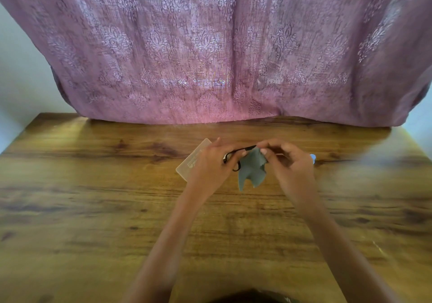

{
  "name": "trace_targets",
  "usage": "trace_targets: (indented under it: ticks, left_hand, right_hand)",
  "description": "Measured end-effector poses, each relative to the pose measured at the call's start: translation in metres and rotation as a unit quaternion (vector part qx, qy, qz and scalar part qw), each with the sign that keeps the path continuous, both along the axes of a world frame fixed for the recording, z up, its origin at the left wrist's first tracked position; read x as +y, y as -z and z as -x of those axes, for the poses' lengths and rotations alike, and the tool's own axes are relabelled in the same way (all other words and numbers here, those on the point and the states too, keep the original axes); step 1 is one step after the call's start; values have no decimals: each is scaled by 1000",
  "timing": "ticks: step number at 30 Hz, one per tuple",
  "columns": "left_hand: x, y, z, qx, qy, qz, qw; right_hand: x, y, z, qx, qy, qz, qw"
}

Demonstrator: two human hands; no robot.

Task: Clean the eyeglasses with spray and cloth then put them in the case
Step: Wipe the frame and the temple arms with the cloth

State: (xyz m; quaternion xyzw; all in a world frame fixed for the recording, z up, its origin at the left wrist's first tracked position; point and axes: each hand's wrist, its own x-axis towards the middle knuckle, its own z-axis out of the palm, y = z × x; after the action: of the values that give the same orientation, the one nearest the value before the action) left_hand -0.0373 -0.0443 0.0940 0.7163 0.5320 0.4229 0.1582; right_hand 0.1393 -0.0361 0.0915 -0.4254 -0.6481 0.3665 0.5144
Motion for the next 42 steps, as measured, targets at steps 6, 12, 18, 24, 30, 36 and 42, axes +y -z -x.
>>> trace_targets:
  ticks: [6,12,18,24,30,36,42]
  left_hand:
    - [0,2,-1,16,15,-19,1000]
    - [1,2,0,32,26,-54,998]
    - [0,0,5,35,23,-51,998]
    - [-2,1,14,27,16,-49,998]
    - [-2,3,22,4,15,-46,999]
    - [0,5,20,8,8,-36,999]
    - [3,3,6,27,43,-45,998]
  right_hand:
    - [9,-3,9,-269,-1,-214,939]
    - [9,-2,11,-374,59,-295,877]
    - [17,-2,-2,-366,61,-285,884]
    - [25,5,-21,-348,78,-257,898]
    - [31,9,-36,-316,99,-204,921]
    - [32,12,-29,-283,108,-206,931]
    - [24,4,0,-300,10,-289,909]
